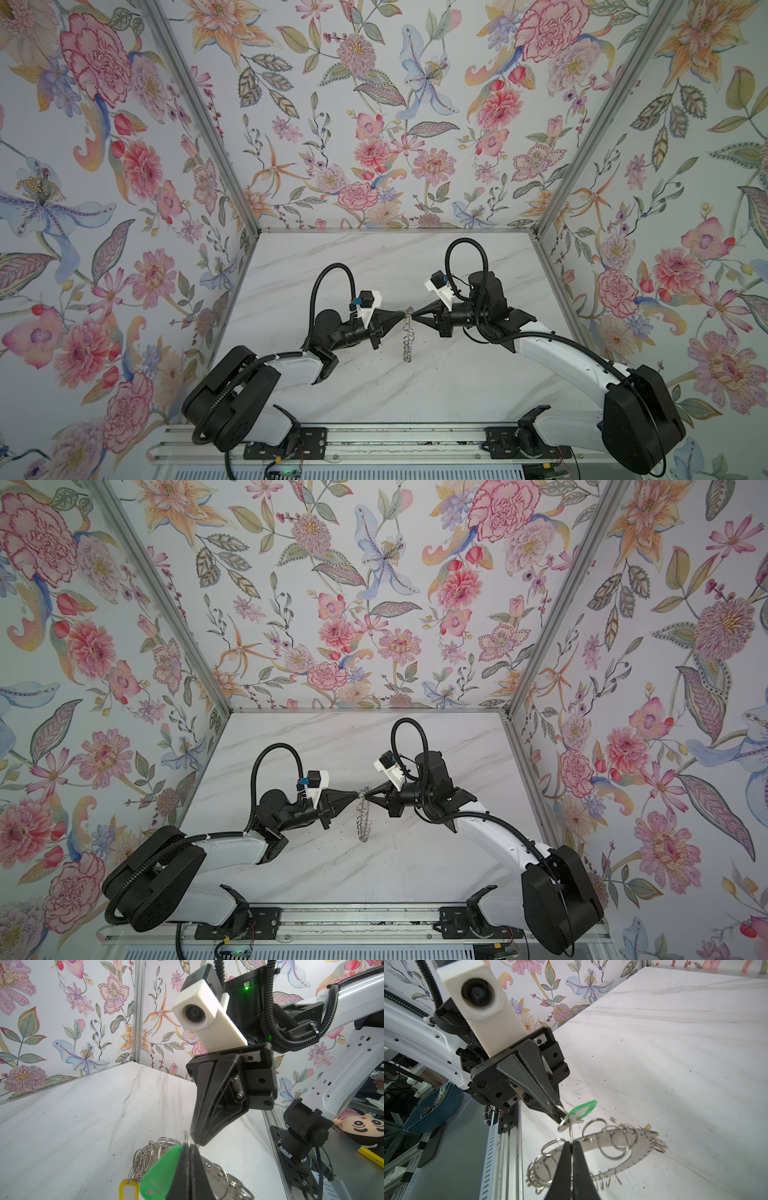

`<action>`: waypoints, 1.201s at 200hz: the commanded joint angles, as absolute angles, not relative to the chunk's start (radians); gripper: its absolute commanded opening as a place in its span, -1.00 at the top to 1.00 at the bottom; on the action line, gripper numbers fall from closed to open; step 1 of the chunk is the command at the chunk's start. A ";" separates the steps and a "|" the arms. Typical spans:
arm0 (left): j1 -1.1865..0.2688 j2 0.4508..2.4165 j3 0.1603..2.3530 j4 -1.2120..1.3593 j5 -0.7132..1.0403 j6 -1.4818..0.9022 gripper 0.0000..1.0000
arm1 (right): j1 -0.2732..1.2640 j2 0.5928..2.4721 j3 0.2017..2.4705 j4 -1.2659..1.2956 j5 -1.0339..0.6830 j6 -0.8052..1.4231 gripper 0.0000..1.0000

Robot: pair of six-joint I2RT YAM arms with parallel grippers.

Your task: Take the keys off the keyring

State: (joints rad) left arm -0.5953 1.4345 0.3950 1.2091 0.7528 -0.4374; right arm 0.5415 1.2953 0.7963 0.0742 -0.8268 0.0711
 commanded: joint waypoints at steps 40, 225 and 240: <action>-0.625 1.400 0.435 1.037 0.756 -0.280 1.00 | 0.531 1.275 0.803 0.097 -0.807 0.082 0.93; -0.641 1.410 0.458 1.082 0.731 -0.379 1.00 | 0.643 1.214 0.786 0.047 -0.442 -0.066 1.00; -0.642 1.416 0.461 1.096 0.741 -0.396 1.00 | 0.696 1.195 0.762 0.069 -0.357 -0.088 1.00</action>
State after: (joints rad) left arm -0.6464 1.3991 0.4595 1.0035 0.6811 -0.3183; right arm 0.6468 1.2343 0.7956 0.0200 -0.5327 -0.0154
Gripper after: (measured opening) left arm 0.044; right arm 0.047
